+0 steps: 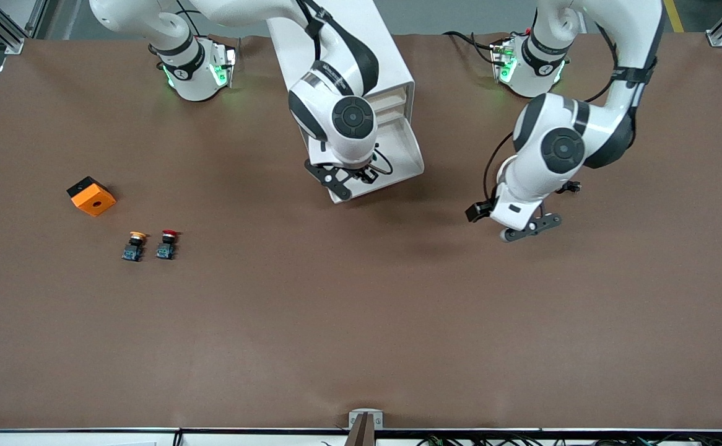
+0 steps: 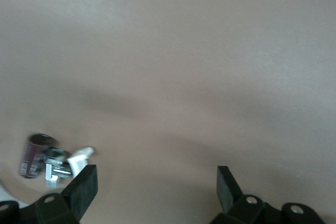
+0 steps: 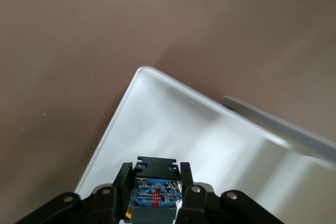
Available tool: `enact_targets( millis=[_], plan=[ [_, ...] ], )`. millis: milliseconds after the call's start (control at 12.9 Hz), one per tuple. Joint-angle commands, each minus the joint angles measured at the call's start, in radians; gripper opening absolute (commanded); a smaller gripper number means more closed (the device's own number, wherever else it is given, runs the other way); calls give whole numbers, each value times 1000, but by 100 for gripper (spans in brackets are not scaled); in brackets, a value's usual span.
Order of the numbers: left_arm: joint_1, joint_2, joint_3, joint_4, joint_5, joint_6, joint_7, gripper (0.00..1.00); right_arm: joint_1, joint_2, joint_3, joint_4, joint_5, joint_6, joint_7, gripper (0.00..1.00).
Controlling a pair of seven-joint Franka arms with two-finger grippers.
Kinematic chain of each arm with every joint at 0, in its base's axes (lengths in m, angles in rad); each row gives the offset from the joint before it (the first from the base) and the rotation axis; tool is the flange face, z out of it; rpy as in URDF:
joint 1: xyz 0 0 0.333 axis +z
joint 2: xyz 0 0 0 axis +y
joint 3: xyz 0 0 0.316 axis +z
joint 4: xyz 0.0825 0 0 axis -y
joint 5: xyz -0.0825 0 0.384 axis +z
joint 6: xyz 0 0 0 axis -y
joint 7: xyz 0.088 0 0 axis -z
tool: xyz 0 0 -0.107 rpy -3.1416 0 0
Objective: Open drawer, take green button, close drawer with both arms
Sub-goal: 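Carry the button with the right gripper while the left gripper shuts the drawer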
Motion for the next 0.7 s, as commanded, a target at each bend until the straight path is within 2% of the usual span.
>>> enact_targets(
  millis=[0, 233, 543, 621],
  plan=[
    [-69, 71, -11, 16, -8, 85, -84, 100, -121, -12, 7, 146, 17, -245, -112, 18],
    [-150, 192, -13, 148, -8, 92, -200, 100, -272, -75, 7, 145, 11, -357, -459, 19],
    [-227, 323, -14, 279, -10, 90, -327, 100, -400, -81, 5, 109, -143, -370, -814, 19],
    [-233, 350, -14, 303, -10, 90, -376, 100, -432, -80, 5, 100, -156, -361, -885, 19]
  ],
)
